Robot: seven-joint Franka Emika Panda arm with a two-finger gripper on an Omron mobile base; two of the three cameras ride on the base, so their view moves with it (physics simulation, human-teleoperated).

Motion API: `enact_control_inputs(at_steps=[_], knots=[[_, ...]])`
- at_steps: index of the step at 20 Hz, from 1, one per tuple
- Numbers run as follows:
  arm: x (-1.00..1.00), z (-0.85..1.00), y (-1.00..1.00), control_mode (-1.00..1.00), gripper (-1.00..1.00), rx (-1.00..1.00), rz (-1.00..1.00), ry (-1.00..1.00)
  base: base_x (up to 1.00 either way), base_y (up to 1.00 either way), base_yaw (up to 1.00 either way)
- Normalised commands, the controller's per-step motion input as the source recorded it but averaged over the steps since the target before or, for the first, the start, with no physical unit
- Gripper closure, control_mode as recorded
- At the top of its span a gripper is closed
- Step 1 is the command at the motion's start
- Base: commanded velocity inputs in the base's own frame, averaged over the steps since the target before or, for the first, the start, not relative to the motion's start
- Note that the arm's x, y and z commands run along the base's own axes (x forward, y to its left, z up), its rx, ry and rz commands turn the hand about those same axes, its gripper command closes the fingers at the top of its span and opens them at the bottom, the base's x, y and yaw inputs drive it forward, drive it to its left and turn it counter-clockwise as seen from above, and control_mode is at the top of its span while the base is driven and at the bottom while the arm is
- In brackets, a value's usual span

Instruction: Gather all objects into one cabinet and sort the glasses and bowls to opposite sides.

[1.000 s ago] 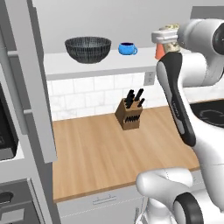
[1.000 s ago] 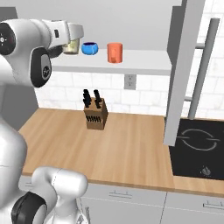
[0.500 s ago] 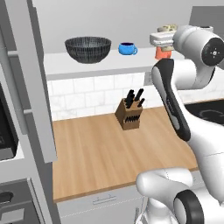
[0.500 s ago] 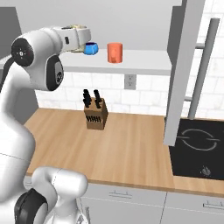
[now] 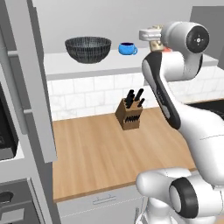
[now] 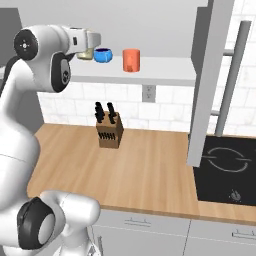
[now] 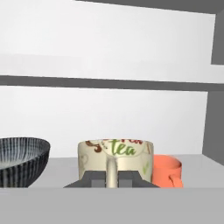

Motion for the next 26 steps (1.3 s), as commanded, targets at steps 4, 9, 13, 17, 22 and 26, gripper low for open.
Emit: enact_control_inputs(at_steps=[4, 9, 13, 17, 22, 26], knots=[[0.64, -0.1, -0.02, -1.0, 1.0, 0.07, 0.0, 0.0, 0.0, 0.0, 0.0], [0.32, -0.5, -0.1, -1.0, 1.0, 0.01, 0.0, -0.04, 0.0, 0.0, 0.0], [0.23, -0.27, -0.16, -1.0, 1.0, 0.0, 0.02, -0.08, 0.0, 0.0, 0.0], [0.2, 0.25, -0.12, -1.0, 1.0, 0.0, 0.05, -0.04, 0.0, 0.0, 0.0], [0.04, 0.02, -0.02, -1.0, 1.0, 0.0, 0.02, -0.01, 0.0, 0.0, 0.0], [0.0, -0.26, 0.0, -1.0, 1.0, 0.0, 0.0, -0.14, 0.0, 0.0, 0.0]])
